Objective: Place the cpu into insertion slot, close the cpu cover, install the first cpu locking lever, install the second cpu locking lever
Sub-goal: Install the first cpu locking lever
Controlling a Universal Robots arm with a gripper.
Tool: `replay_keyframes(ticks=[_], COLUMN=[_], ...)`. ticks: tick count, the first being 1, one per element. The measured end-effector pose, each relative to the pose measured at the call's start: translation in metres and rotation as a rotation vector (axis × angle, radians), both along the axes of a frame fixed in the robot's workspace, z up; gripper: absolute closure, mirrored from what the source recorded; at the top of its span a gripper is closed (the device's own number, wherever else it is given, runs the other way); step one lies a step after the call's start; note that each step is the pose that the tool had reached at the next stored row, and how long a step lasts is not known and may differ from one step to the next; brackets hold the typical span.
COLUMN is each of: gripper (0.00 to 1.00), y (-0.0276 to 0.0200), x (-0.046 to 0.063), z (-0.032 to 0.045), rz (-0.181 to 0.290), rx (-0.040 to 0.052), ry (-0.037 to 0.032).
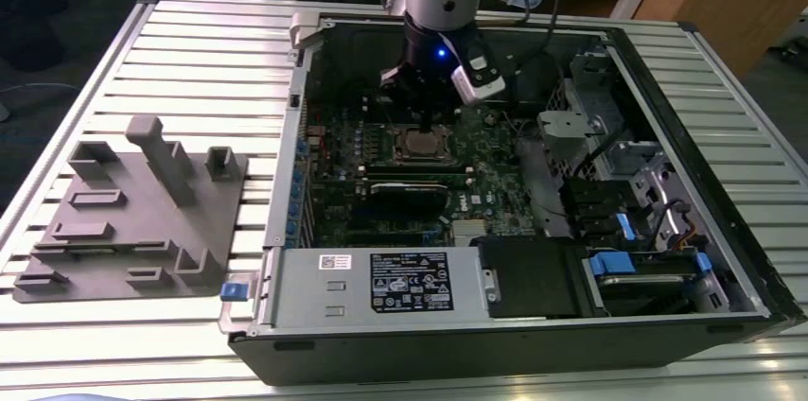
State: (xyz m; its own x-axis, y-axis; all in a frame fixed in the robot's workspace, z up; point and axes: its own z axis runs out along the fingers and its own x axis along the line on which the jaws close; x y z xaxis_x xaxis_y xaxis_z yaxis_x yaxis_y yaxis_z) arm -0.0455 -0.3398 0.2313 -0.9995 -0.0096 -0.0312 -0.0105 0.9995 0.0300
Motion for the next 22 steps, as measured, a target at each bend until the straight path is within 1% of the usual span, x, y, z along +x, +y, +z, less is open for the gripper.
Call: replay_keyframes(ticks=[6, 11, 22], gripper=[0.89, 0.89, 0.89], y=[0.0008, 0.0008, 0.0008], x=[0.000, -0.003, -0.024], z=[0.0000, -0.0003, -0.0022], rz=[0.000, 0.000, 0.000], rx=[0.0000, 0.0000, 0.0000], ry=[0.0000, 0.0000, -0.0002])
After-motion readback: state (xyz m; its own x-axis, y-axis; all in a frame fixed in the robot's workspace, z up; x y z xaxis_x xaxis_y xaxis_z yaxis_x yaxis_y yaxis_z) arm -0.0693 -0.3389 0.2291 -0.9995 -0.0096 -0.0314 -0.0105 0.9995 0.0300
